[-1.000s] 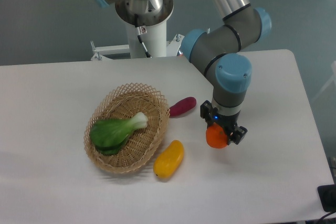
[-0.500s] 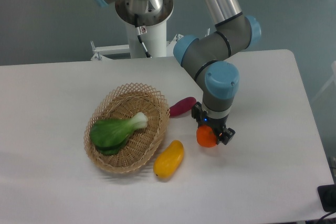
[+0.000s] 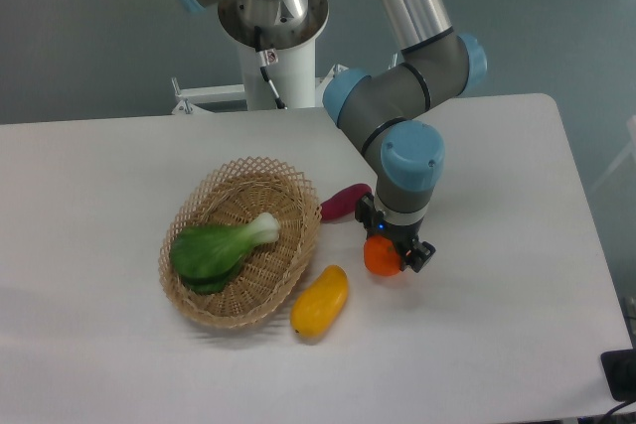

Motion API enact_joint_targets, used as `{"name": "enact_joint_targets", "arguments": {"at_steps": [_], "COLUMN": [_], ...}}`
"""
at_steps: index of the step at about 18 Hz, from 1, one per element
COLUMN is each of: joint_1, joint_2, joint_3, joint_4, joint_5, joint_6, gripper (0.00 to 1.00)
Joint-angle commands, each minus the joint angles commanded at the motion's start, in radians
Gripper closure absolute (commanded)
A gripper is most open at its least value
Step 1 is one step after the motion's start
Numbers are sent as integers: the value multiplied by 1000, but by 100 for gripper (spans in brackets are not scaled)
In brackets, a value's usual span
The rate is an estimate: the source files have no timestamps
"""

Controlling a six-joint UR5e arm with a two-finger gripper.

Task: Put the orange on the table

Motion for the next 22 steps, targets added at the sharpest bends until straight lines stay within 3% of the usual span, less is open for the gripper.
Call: {"name": "enact_joint_targets", "arguments": {"at_steps": [7, 10, 11, 22], "joint_1": [-2, -2, -2, -2], "joint_2": [-2, -2, 0, 23], "joint_3": [-2, 1, 1, 21], "joint_4": [2, 2, 2, 0], "joint_5": [-2, -3, -3, -6], "joint_6": [0, 2, 0, 3], "gripper": [25, 3, 0, 0]}}
